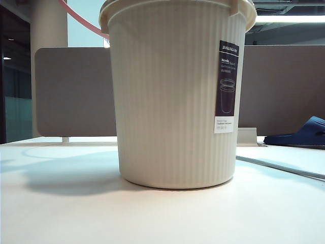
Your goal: Open the ring lid of the trash can, pull out the black garbage bag inside, and place it on the table.
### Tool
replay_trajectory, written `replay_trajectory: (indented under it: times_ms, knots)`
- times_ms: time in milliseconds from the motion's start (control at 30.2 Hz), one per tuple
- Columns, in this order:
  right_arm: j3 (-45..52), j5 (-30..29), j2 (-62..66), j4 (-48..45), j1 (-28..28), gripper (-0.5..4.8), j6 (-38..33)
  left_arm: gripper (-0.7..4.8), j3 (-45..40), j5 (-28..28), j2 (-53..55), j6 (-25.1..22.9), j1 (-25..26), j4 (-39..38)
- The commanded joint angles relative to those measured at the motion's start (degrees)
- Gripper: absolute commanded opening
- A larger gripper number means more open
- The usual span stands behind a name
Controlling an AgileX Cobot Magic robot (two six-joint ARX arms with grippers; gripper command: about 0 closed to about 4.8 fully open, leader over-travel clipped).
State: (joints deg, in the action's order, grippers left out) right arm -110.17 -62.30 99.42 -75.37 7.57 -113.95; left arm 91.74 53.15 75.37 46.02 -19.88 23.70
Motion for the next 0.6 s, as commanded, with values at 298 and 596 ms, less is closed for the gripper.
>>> replay_trajectory:
  times_ms: [298, 596]
  knots:
    - [-10.4, 2.2, -0.4, 10.1, -0.1, -0.01, 3.0, -0.06, 14.1, -0.9, 6.0, 1.4, -5.6, -1.0]
    - [-16.7, 0.8, -0.4, 18.2, -0.2, -0.01, 6.6, -0.06, 21.0, -3.2, 7.8, 1.6, -5.6, -2.8]
